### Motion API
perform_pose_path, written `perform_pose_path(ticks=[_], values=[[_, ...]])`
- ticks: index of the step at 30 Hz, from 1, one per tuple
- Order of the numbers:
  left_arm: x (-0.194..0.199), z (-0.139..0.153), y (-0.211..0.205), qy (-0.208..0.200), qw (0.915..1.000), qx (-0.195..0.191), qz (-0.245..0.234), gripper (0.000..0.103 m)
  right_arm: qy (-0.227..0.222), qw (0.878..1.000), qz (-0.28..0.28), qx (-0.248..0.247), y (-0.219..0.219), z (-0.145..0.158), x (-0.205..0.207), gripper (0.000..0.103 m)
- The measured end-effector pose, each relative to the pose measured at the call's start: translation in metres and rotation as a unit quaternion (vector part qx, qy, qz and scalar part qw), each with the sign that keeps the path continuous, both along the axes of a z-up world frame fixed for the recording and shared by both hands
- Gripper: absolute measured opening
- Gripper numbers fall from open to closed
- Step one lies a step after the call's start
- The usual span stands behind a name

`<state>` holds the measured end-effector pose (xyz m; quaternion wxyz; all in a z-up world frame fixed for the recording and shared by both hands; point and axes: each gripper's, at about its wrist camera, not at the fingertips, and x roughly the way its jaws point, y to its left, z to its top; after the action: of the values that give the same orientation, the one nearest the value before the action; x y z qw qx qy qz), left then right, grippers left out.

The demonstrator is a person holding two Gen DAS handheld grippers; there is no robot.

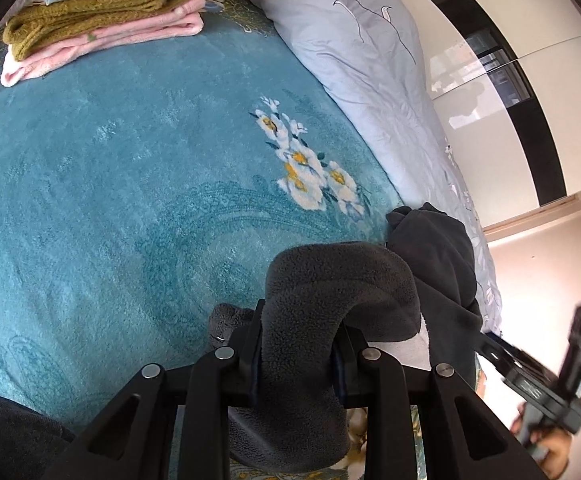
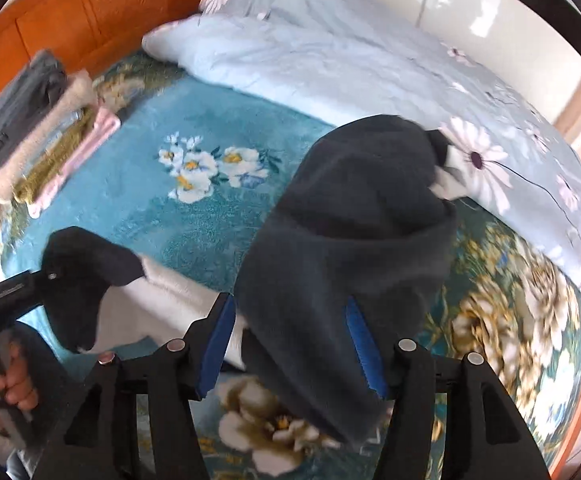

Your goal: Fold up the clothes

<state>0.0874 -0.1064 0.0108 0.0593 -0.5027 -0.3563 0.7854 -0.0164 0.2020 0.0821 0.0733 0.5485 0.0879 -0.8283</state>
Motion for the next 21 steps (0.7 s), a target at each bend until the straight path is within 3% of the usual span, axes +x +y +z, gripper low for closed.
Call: perform_pose_path(ticks=[8,10,13,15,16,19,21], values=[[-0.002,-0.006,0.006,-0.02,0.9991,-0.036,-0.003,0.028,-0.071,0.989,0.079,0.106,-0.055,-0.089,-0.071,0.059],[-0.003,-0.007,0.006,-0.022,0.9991,-0.037,0.0,0.028,-0.08,0.982,0.076,0.155,-0.06,-0.106,-0.076,0.059],[-0.005,-0.011,0.004,-0.029,0.999,-0.033,0.003,0.028,-0.081,0.976,0.076,0.187,-0.06,-0.113,-0.076,0.057],[-0.006,-0.013,0.005,-0.034,0.999,-0.031,0.003,0.028,-0.077,0.971,0.08,0.213,-0.058,-0.111,-0.076,0.04],[-0.007,-0.014,0.005,-0.036,0.9989,-0.03,0.003,0.028,-0.073,0.967,0.079,0.23,-0.056,-0.109,-0.076,0.02],[-0.007,-0.012,0.005,-0.031,0.9993,-0.022,-0.004,0.028,-0.07,0.967,0.062,0.236,-0.046,-0.1,-0.078,0.009],[-0.006,-0.011,0.004,-0.027,0.9995,-0.018,-0.003,0.028,-0.057,0.97,0.047,0.233,-0.039,-0.086,-0.08,0.007]])
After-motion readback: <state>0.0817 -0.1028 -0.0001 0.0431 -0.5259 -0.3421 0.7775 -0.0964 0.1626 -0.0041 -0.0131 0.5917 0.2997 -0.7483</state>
